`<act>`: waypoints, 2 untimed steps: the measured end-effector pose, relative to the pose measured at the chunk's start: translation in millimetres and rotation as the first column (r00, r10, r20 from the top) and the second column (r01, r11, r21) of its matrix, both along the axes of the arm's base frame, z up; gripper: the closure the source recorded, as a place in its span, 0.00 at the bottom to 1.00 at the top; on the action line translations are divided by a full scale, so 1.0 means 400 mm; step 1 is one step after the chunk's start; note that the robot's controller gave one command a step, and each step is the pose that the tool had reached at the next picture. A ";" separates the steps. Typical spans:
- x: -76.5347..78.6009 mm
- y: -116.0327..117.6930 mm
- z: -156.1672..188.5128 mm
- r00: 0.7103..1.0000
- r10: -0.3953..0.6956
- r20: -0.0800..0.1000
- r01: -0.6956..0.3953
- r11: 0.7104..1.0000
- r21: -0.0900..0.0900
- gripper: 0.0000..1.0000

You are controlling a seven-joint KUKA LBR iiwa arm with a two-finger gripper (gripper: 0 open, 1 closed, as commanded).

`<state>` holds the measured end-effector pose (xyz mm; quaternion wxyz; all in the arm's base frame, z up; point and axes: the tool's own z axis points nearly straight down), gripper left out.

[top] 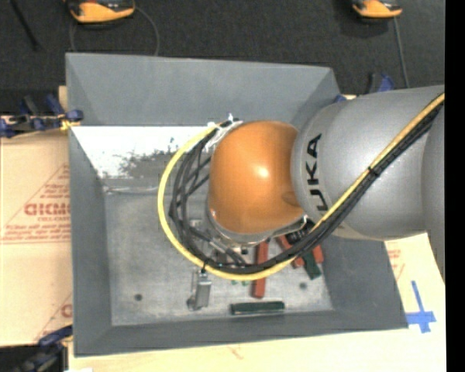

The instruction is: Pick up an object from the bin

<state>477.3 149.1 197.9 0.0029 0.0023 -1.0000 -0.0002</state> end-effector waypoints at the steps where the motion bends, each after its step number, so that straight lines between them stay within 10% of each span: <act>1: 0.072 -0.110 -0.217 0.999 -0.040 0.002 0.040 0.999 -0.002 0.00; 2: 0.059 -0.188 -0.084 0.991 -0.132 0.012 0.132 0.991 0.001 0.00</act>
Offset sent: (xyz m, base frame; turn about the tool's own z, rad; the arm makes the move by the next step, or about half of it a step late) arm 0.0290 -0.0411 -0.0830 0.0368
